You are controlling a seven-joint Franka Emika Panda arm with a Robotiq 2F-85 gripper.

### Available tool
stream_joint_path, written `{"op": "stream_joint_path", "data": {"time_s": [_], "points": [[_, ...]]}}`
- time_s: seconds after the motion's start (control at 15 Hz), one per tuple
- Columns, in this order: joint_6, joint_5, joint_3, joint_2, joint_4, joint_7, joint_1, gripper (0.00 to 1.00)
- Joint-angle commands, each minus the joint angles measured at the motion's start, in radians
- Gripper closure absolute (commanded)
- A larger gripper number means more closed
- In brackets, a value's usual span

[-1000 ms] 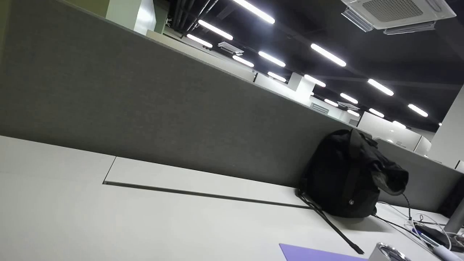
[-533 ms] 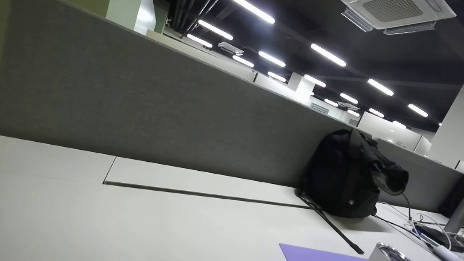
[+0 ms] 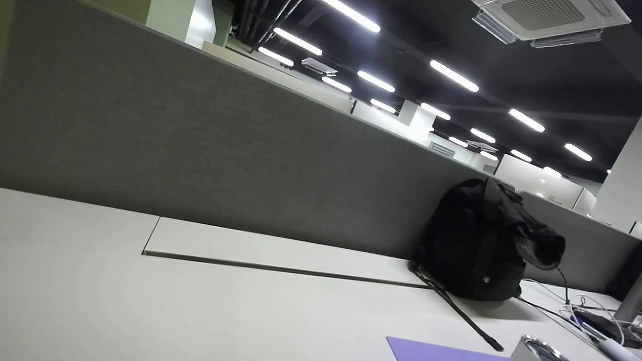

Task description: Close the opening on the thermal cup

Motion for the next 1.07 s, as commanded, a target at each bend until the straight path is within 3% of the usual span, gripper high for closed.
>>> {"op": "stream_joint_path", "data": {"time_s": [0.0, 0.2, 0.27, 0.33, 1.0], "points": [[0.183, -0.180, -0.027, 0.081, -0.071, -0.058, -0.100, 0.00], [0.302, -0.401, 0.011, 0.168, -0.083, 0.050, -0.269, 0.00], [0.261, -0.317, -0.025, 0.123, -0.091, -0.014, -0.182, 0.00], [0.277, -0.338, -0.028, 0.143, -0.093, -0.010, -0.208, 0.00], [0.273, -0.328, -0.025, 0.133, -0.093, -0.016, -0.185, 0.00]]}}
